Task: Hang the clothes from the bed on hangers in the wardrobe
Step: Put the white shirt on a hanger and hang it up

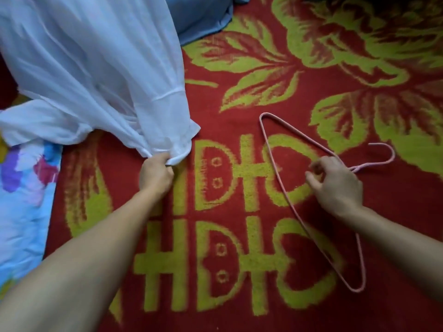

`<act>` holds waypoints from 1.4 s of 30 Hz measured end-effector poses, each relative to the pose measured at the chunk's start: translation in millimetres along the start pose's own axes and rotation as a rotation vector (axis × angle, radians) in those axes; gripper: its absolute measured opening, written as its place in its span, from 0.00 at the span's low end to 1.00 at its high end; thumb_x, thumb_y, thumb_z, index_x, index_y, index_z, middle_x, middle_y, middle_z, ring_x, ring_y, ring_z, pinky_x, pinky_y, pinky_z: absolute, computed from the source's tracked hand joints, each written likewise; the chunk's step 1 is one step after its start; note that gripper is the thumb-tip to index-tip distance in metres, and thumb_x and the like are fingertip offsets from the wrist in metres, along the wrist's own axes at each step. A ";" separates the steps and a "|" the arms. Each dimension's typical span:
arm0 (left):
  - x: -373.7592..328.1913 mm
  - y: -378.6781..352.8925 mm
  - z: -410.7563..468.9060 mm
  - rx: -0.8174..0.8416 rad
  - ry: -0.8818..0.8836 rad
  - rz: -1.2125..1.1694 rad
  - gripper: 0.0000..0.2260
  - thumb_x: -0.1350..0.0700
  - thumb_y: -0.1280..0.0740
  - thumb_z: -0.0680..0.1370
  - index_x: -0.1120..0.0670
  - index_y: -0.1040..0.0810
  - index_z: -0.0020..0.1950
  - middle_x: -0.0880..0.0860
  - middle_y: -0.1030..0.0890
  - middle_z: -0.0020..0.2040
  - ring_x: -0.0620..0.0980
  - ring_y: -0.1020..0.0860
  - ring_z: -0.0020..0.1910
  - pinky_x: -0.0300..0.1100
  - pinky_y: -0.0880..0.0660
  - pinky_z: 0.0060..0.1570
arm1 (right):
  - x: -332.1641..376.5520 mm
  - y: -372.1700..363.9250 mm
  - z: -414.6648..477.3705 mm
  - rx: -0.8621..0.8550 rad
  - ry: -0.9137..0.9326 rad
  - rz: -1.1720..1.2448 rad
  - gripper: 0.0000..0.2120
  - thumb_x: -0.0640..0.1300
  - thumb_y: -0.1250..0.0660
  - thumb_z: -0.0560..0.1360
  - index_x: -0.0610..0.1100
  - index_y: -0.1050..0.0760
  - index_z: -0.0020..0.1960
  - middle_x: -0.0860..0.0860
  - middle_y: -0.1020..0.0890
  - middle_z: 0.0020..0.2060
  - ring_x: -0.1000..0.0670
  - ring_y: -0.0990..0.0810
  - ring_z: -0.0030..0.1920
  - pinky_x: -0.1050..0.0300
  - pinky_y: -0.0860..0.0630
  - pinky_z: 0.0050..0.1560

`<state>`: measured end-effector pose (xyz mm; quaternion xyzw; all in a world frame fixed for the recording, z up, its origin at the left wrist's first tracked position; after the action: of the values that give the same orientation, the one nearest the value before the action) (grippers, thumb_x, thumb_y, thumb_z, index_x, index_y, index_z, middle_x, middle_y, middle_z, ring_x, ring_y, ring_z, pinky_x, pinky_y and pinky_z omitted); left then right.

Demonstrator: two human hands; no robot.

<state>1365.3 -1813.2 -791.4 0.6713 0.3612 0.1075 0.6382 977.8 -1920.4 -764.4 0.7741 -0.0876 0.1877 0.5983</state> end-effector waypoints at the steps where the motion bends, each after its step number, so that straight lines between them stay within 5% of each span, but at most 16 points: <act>1: 4.0 9.3 -5.6 0.012 -0.016 -0.051 0.03 0.63 0.37 0.73 0.58 0.25 0.40 0.63 0.21 0.41 0.64 0.24 0.43 0.46 0.35 0.36 | 21.0 -8.2 -3.9 0.046 0.050 0.025 0.06 0.50 0.32 0.75 0.51 0.23 0.51 0.52 0.20 0.47 0.46 0.21 0.49 0.52 0.26 0.45; 7: 20.6 104.0 -69.6 0.056 -0.076 -0.340 0.05 0.55 0.39 0.70 0.54 0.25 0.36 0.52 0.22 0.30 0.48 0.27 0.31 0.39 0.36 0.31 | 146.8 -28.5 -40.5 0.218 0.398 0.047 0.10 0.51 0.33 0.76 0.51 0.23 0.56 0.56 0.21 0.46 0.52 0.21 0.49 0.55 0.23 0.45; 14: -9.0 208.6 -183.1 0.128 -0.069 -0.623 0.12 0.51 0.36 0.67 0.61 0.24 0.36 0.55 0.25 0.30 0.41 0.29 0.30 0.38 0.34 0.31 | 267.5 3.6 -126.3 0.364 0.724 0.063 0.39 0.62 0.28 0.68 0.58 0.41 0.74 0.55 0.32 0.66 0.51 0.32 0.64 0.49 0.24 0.53; 17: -30.4 254.2 -233.0 0.122 -0.068 -0.750 0.09 0.56 0.36 0.68 0.61 0.23 0.38 0.56 0.23 0.32 0.42 0.27 0.31 0.35 0.32 0.31 | 296.7 18.5 -173.9 0.440 0.829 0.130 0.19 0.59 0.32 0.72 0.57 0.27 0.61 0.57 0.25 0.60 0.54 0.29 0.59 0.52 0.26 0.49; 19: -29.1 279.5 -256.5 0.110 -0.063 -0.771 0.07 0.54 0.35 0.68 0.58 0.22 0.39 0.54 0.23 0.32 0.43 0.27 0.32 0.38 0.33 0.32 | 301.9 35.5 -197.0 0.449 0.824 0.229 0.05 0.51 0.35 0.75 0.50 0.23 0.45 0.55 0.19 0.44 0.52 0.25 0.47 0.52 0.28 0.41; 21: -17.8 302.7 -277.0 0.089 -0.034 -0.738 0.11 0.47 0.32 0.66 0.54 0.22 0.38 0.51 0.23 0.32 0.43 0.29 0.32 0.40 0.35 0.33 | 295.5 55.3 -208.2 0.490 0.758 0.361 0.08 0.46 0.37 0.74 0.45 0.27 0.37 0.51 0.22 0.31 0.50 0.25 0.36 0.50 0.30 0.37; 26: -0.6 353.0 -328.0 0.108 0.001 -0.655 0.14 0.47 0.31 0.68 0.59 0.22 0.39 0.52 0.24 0.32 0.45 0.28 0.31 0.42 0.34 0.34 | 288.2 139.9 -224.6 0.446 0.633 0.546 0.16 0.45 0.38 0.77 0.43 0.35 0.32 0.55 0.36 0.25 0.55 0.35 0.28 0.52 0.37 0.30; 30: -11.0 413.0 -371.7 -0.023 -0.041 -0.709 0.17 0.57 0.34 0.79 0.54 0.26 0.29 0.43 0.30 0.24 0.39 0.33 0.24 0.36 0.36 0.26 | 300.1 223.2 -280.9 0.432 0.769 0.417 0.24 0.52 0.35 0.78 0.46 0.38 0.27 0.56 0.38 0.24 0.56 0.39 0.26 0.55 0.42 0.31; 34: -6.2 479.7 -440.0 -0.090 -0.061 -0.898 0.11 0.62 0.39 0.80 0.58 0.22 0.40 0.47 0.20 0.28 0.40 0.24 0.25 0.33 0.29 0.25 | 284.9 288.7 -352.6 0.292 0.917 0.101 0.23 0.56 0.27 0.71 0.46 0.34 0.28 0.54 0.33 0.24 0.55 0.35 0.27 0.54 0.38 0.31; 38: 18.0 531.1 -519.5 -0.149 -0.086 -0.929 0.11 0.58 0.37 0.80 0.66 0.22 0.47 0.60 0.21 0.39 0.48 0.26 0.31 0.38 0.29 0.31 | 253.1 327.1 -407.2 0.121 0.795 -0.165 0.15 0.54 0.31 0.74 0.44 0.23 0.36 0.51 0.22 0.31 0.49 0.24 0.35 0.50 0.27 0.38; 42: 7.0 582.9 -595.3 -0.141 -0.202 -0.928 0.07 0.55 0.31 0.76 0.59 0.23 0.42 0.52 0.23 0.30 0.44 0.28 0.23 0.30 0.33 0.20 | 240.8 401.9 -467.4 0.058 0.716 0.418 0.13 0.40 0.37 0.79 0.43 0.28 0.35 0.50 0.28 0.29 0.51 0.31 0.32 0.54 0.35 0.34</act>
<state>1212.7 -1300.9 -152.3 0.4015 0.5507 -0.2302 0.6946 966.4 -1558.8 -210.3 0.6420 -0.0240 0.5650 0.5177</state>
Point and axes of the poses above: each hand's wrist, its own z-axis towards the middle knuckle, its own y-axis out of the back of the hand, x = y × z, the point moved 7 cm from there along z, towards the middle knuckle
